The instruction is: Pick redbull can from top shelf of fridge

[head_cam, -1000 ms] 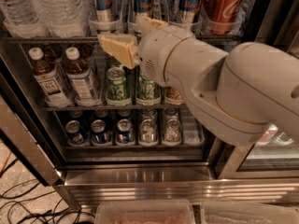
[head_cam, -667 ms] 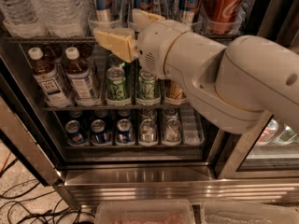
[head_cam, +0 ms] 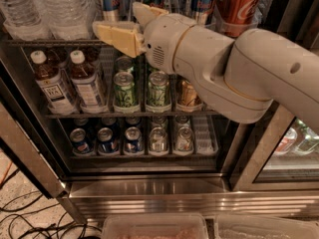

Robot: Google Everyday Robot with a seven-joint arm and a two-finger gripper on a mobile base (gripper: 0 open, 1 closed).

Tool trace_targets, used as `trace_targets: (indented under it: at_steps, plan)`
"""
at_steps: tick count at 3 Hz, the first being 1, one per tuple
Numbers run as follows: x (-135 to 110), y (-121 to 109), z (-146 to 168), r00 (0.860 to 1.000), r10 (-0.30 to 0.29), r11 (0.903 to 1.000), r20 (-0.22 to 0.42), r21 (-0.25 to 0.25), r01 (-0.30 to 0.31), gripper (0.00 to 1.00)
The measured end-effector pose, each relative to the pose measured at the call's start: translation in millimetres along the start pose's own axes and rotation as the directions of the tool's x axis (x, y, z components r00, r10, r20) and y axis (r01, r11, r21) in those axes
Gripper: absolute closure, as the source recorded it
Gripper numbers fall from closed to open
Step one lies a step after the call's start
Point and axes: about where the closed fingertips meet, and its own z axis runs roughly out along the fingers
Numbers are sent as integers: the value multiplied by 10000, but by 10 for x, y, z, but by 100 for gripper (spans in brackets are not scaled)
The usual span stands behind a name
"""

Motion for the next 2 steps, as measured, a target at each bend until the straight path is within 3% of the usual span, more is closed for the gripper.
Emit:
trace_targets:
  at_steps: [2]
  plan:
    - [51, -21, 138, 9998, -97, 9994, -173, -329, 91, 28]
